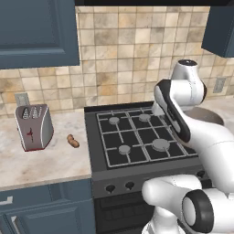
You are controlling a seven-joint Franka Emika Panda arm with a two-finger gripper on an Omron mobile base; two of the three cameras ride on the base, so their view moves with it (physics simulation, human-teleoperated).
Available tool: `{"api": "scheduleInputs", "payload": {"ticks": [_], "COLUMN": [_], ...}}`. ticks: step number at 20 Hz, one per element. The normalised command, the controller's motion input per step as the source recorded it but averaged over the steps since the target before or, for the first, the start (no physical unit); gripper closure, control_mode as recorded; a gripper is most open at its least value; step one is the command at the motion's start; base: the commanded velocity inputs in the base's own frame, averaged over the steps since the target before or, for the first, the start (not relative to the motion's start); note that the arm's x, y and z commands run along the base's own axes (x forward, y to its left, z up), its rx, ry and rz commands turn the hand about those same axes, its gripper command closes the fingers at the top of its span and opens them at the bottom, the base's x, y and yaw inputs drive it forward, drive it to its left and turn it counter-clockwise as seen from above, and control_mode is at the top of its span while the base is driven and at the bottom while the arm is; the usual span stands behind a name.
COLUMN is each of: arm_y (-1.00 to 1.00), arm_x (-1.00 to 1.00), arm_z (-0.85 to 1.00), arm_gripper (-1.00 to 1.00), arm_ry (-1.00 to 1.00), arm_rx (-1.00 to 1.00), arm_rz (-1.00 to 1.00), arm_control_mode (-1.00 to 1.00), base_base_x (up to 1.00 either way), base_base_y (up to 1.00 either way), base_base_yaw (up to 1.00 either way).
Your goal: Turn on the burner for the pot on the stove. Wait thirty seconds for the pot to heat up. Then add the potato to the pot.
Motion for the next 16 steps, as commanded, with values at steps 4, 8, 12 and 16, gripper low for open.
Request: {"api": "scheduleInputs", "payload": {"ticks": [4,8,12,16], "arm_y": [-0.44,-0.5,-0.54,-0.53], "arm_x": [-0.19,-0.63,-0.74,-0.65], "arm_z": [-0.29,-0.34,-0.18,-0.15], "arm_gripper": [-1.0,-1.0,-1.0,-1.0], "arm_ry": [0.02,0.0,-0.02,-0.02], "arm_rx": [-0.03,0.0,0.0,0.0], "arm_rz": [0.0,-0.02,-0.05,-0.08], "arm_control_mode": [-1.0,-1.0,-1.0,-1.0], "base_base_x": [0.0,0.0,0.0,0.0], "base_base_y": [0.0,0.0,0.0,0.0], "base_base_yaw": [0.0,0.0,0.0,0.0]}}
